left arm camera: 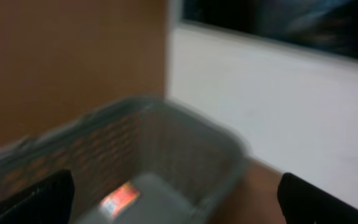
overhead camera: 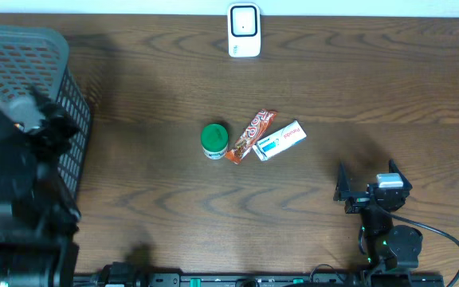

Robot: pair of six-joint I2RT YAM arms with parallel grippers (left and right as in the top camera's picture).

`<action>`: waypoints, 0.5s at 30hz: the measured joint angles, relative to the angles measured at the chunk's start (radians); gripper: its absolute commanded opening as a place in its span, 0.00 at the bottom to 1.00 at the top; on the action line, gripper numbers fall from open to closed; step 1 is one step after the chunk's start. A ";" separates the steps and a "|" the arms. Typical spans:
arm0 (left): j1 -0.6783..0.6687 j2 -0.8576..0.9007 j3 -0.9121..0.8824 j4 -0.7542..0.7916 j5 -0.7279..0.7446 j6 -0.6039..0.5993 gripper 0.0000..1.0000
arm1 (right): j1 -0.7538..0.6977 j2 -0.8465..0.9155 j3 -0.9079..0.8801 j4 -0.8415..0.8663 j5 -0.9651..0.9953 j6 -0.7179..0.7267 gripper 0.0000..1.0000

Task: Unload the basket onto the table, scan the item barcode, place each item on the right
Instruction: 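Return the left gripper to the basket and grasp the orange Kleenex box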

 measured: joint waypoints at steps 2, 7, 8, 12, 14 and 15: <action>0.097 0.049 0.000 -0.040 0.022 -0.068 0.98 | 0.000 0.000 0.000 0.000 0.000 0.000 0.99; 0.292 0.206 -0.001 -0.087 0.085 -0.218 0.98 | 0.000 0.000 0.000 0.000 0.000 0.000 0.99; 0.326 0.241 -0.001 -0.089 0.090 -0.246 0.98 | 0.000 0.000 0.000 0.000 0.000 0.000 0.99; 0.427 0.372 -0.002 -0.077 0.116 -0.332 0.98 | 0.000 0.000 0.000 0.000 0.000 0.000 0.99; 0.461 0.433 -0.002 -0.063 0.140 -0.353 0.98 | 0.000 0.000 0.000 0.000 0.000 0.000 0.99; 0.476 0.467 -0.002 -0.052 0.152 -0.362 0.98 | 0.000 0.000 0.000 0.000 0.000 0.000 0.99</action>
